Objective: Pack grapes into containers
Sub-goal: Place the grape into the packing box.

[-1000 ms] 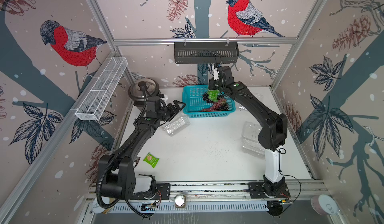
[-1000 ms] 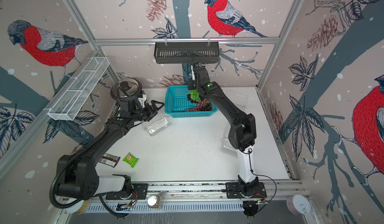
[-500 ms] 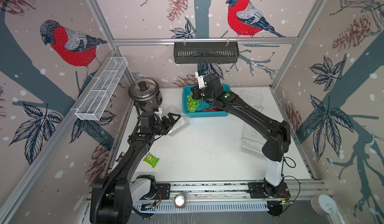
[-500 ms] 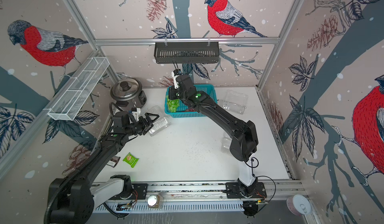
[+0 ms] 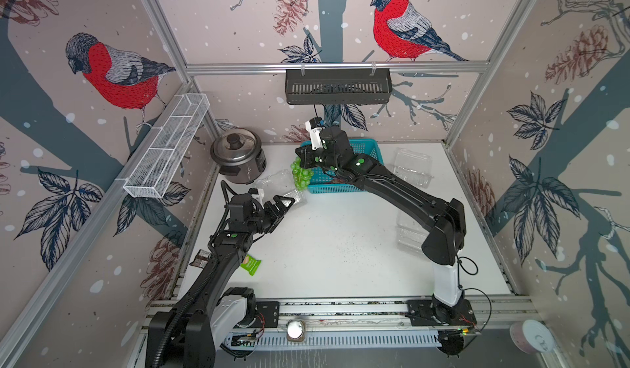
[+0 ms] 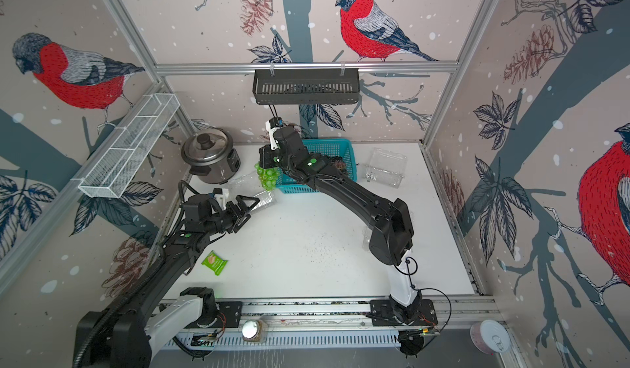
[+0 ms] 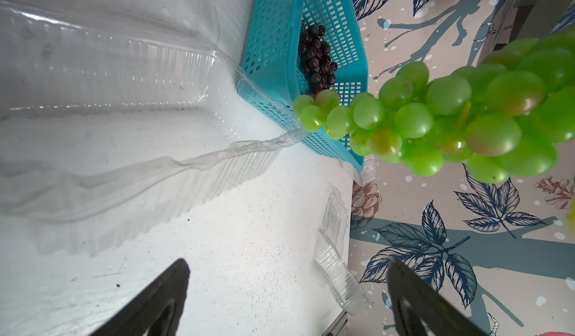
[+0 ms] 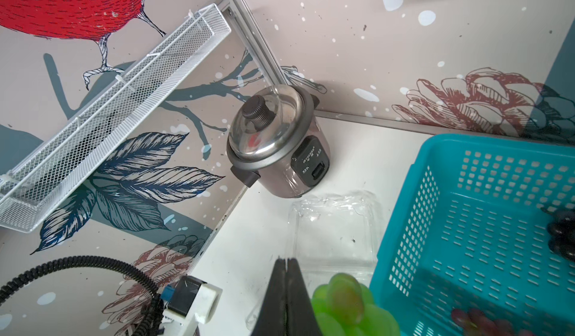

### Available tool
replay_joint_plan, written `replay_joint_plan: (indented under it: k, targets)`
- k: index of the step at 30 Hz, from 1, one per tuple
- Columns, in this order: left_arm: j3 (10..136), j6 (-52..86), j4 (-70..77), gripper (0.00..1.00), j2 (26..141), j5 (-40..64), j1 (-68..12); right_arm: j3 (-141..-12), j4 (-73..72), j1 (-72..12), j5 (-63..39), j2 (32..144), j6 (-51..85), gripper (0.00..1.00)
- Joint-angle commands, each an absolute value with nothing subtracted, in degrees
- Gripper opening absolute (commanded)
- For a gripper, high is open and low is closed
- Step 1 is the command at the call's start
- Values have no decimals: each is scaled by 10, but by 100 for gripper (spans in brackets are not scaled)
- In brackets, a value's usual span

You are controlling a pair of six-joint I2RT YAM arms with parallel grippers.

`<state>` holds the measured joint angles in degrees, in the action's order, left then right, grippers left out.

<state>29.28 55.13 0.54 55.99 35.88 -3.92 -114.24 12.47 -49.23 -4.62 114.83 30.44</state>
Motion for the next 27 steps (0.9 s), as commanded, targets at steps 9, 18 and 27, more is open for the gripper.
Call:
replay_joint_plan:
  k: [9, 18, 27]
  targets:
    - [369, 503, -64, 98, 512, 320, 6, -1261, 116, -508, -59, 1222, 324, 0]
    - [346, 528, -27, 98, 530, 428, 122, -1268, 72, -529, -102, 1281, 373, 0]
    - [294, 565, 15, 98, 541, 440, 161, -1128, -14, -552, -136, 1253, 426, 0]
